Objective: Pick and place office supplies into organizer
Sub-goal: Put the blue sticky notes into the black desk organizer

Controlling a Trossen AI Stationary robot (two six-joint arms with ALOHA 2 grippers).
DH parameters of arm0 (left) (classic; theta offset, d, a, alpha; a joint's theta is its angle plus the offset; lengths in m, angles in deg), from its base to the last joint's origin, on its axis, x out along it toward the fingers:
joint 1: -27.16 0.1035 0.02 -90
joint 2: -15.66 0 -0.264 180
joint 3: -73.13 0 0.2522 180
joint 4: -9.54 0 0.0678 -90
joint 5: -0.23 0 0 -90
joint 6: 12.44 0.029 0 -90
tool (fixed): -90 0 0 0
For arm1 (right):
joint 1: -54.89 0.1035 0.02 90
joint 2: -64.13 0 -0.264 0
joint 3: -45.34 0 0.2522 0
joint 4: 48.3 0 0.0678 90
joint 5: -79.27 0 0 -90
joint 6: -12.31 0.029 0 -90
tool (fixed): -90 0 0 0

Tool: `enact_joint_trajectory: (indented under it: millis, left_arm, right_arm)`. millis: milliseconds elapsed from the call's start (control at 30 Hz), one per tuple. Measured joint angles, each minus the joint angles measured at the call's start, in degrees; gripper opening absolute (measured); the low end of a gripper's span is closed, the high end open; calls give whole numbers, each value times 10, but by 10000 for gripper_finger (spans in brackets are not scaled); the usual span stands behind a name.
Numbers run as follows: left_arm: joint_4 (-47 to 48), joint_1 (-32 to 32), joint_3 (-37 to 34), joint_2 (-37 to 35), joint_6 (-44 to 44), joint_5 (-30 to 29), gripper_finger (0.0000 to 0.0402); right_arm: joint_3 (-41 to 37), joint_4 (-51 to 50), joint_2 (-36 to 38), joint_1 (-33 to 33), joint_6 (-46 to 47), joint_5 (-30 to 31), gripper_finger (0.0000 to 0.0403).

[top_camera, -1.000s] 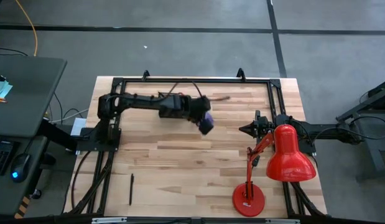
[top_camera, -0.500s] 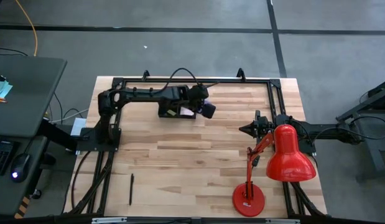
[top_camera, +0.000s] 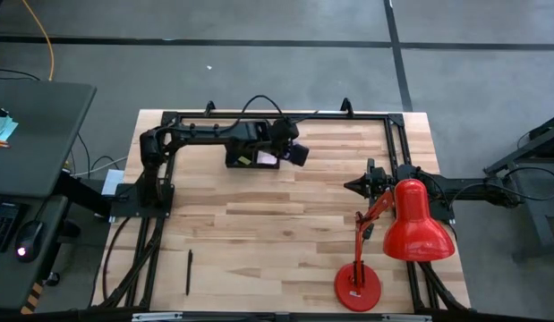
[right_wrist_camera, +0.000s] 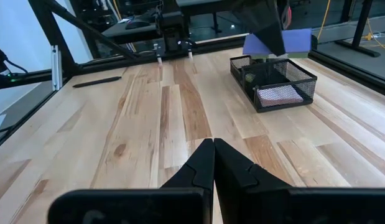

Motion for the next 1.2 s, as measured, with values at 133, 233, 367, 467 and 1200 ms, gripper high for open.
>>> enact_joint_trajectory:
  millis: [133, 233, 367, 467, 1200]
  left_arm:
    - [-10, 0, 17, 1, -8, -5, 276]
    - [3, -6, 40, 1, -21, -30, 276]
    - [39, -18, 64, 1, -38, -77, 276]
    - [76, -18, 78, 1, -39, -101, 276]
    - [111, -16, 87, 14, -43, -180, 276]
  right_arm:
    - [0, 0, 0, 0, 0, 0, 0]
    - [0, 0, 0, 0, 0, 0, 0]
    - [0, 0, 0, 0, 0, 0, 0]
    - [0, 0, 0, 0, 0, 0, 0]
    - [0, 0, 0, 0, 0, 0, 0]
